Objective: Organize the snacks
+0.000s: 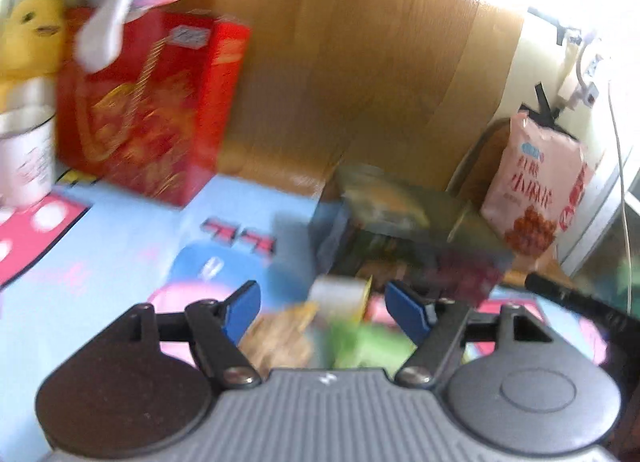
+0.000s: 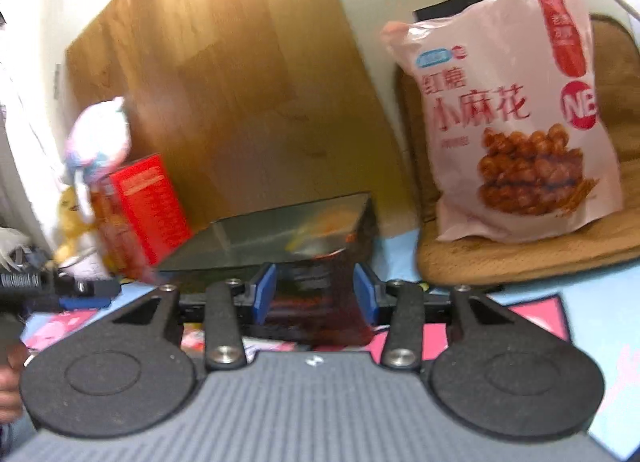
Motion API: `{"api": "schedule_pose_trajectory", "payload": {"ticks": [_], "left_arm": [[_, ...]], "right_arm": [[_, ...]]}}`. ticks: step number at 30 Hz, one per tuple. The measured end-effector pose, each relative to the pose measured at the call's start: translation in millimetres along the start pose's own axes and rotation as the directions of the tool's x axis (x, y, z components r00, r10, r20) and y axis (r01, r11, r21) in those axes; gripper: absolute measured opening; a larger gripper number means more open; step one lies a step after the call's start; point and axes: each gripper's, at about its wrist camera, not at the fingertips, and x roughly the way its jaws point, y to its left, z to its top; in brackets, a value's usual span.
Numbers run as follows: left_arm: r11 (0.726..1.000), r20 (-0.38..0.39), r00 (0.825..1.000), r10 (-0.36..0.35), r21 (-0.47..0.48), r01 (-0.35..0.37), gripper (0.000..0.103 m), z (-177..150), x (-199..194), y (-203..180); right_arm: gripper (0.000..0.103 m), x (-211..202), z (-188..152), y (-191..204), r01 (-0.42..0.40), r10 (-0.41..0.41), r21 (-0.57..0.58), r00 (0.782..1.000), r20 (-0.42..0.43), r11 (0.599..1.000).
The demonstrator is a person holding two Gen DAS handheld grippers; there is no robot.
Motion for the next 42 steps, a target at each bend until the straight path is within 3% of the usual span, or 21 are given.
{"api": "schedule_pose_trajectory", "payload": {"ticks": [3, 6, 9, 11, 13, 16, 22, 27, 29, 31, 34, 37, 42], "left_arm": [[0.999, -0.026, 0.999, -0.029, -0.035, 0.028, 0.068, -25.4, -23.3, 17.7], [0.987, -0.060, 0.990, -0.124, -0.105, 0.117, 0.058, -46.5, -38.6, 28.6], [0.972, -0.107, 0.974, -0.201, -0.145, 0.185, 0.044, -65.4, -42.4, 28.1], [0.971, -0.148, 0.966, -0.211, -0.148, 0.190, 0.033, -77.0, -37.2, 23.4], [0.964, -0.163, 0.958, -0.238, -0.159, 0.212, 0.030, -84.8, -34.5, 18.9], [0.968, -0.169, 0.957, -0.236, -0.129, 0.216, 0.030, -89.2, -35.7, 5.1], [0.950, -0.226, 0.923, -0.310, -0.045, 0.308, 0.030, -95.0, -16.6, -44.7], [0.924, -0.257, 0.903, -0.344, 0.080, 0.374, 0.039, -97.8, 4.6, -97.9], [0.919, -0.247, 0.909, -0.335, 0.128, 0.373, 0.048, -97.2, 7.2, -111.3], [0.924, -0.224, 0.921, -0.318, 0.145, 0.354, 0.048, -93.8, 4.2, -115.5], [0.934, -0.184, 0.929, -0.322, 0.101, 0.344, 0.050, -86.3, -11.0, -101.7], [0.949, -0.144, 0.942, -0.302, 0.044, 0.311, 0.051, -81.7, -33.3, -76.2], [0.940, -0.170, 0.925, -0.340, -0.103, 0.326, 0.051, -88.7, -44.1, -43.9]], "right_arm": [[0.047, -4.6, -20.1, 31.8, -0.157, 0.153, -0.026, 0.983, -0.103, 0.987], [0.047, -6.9, -50.2, 72.7, -0.286, 0.262, -0.079, 0.938, -0.229, 0.955], [0.046, -6.4, -78.6, 104.3, -0.362, 0.315, -0.090, 0.891, -0.327, 0.928], [0.044, -5.1, -94.0, 121.3, -0.374, 0.306, -0.128, 0.878, -0.369, 0.919], [0.036, -3.7, -100.8, 131.8, -0.362, 0.276, -0.166, 0.879, -0.389, 0.917], [0.030, -10.5, -103.7, 134.6, -0.311, 0.219, -0.204, 0.900, -0.376, 0.928], [0.031, -51.0, -108.5, 108.8, -0.168, 0.115, -0.159, 0.949, -0.295, 0.973], [0.034, -73.3, -113.5, 83.7, -0.029, 0.001, -0.116, 0.972, -0.234, 0.993], [0.036, -77.1, -115.3, 77.5, -0.021, 0.004, -0.066, 0.972, -0.236, 0.998], [0.038, -79.3, -119.4, 79.4, -0.069, 0.058, -0.035, 0.968, -0.244, 0.997], [0.038, -79.0, -123.2, 92.6, -0.164, 0.142, -0.062, 0.954, -0.263, 0.985], [0.038, -86.0, -115.5, 93.5, -0.180, 0.156, -0.087, 0.960, -0.231, 0.980], [0.040, -112.5, -100.6, 75.1, -0.123, 0.111, -0.084, 0.986, -0.127, 0.989]]}}
